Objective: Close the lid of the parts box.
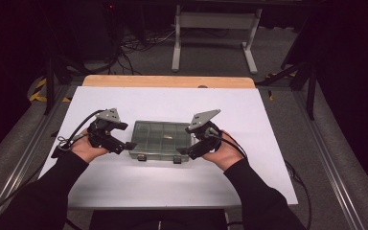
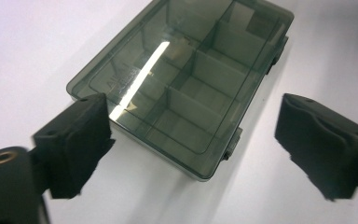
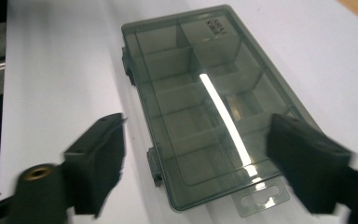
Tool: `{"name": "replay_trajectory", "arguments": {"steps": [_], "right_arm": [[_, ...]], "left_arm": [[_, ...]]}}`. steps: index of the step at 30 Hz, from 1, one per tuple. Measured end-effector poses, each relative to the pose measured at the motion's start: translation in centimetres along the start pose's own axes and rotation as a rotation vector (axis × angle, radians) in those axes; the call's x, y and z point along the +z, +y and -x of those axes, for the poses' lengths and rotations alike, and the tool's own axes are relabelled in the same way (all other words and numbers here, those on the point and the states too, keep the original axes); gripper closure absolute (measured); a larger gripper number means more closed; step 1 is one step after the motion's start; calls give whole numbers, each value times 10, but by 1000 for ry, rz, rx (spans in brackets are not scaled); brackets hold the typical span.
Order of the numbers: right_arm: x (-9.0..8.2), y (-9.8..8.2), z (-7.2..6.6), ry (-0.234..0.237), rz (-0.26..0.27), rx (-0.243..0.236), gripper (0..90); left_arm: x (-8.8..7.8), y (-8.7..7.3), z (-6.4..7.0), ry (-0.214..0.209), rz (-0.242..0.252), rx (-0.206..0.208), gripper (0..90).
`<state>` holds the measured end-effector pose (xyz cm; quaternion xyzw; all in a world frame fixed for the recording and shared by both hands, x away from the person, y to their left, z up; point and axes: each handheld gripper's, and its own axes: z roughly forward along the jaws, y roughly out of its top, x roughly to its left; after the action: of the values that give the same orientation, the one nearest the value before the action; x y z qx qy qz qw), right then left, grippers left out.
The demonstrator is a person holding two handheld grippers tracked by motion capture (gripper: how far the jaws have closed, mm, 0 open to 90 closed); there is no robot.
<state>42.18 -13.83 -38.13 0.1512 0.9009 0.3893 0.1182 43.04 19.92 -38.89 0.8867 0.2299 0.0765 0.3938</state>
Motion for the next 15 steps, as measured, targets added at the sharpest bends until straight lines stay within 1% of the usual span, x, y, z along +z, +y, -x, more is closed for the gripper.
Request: {"name": "replay_trajectory", "arguments": {"steps": [1,2,3,4,6,7,8,9,10,11,12,13,15], "right_arm": [[-1,0,0,-10,6,2,108],[-2,0,0,-15,14,1,85],[-5,-1,0,-32,32,5,53],[-5,-1,0,-32,32,5,53],[-9,-2,1,-40,54,11,37],[-13,-4,1,-50,77,11,20],[-13,-4,1,-50,77,11,20],[-15,-5,1,-52,90,13,16],[-18,-6,1,-53,104,17,11],[-21,-8,1,-58,118,19,6],[-24,-10,2,-65,139,16,4],[-24,-10,2,-65,139,16,4],[-29,-12,2,-67,169,22,2]], "left_arm": [[-1,0,0,-5,14,-5,79],[-3,-1,0,-6,30,-9,61],[-6,-1,0,-3,55,-13,29],[-6,-1,0,-3,55,-13,21],[-11,-3,0,-2,87,-15,8],[-14,-5,1,-2,121,-18,6],[-14,-5,1,-2,121,-18,5],[-18,-6,1,-1,142,-19,5],[-21,-8,2,2,168,-14,5],[-23,-9,3,6,184,-7,5],[-27,-11,4,16,216,-1,5],[-27,-11,4,16,216,-1,6],[-33,-16,5,25,261,0,7]]}}
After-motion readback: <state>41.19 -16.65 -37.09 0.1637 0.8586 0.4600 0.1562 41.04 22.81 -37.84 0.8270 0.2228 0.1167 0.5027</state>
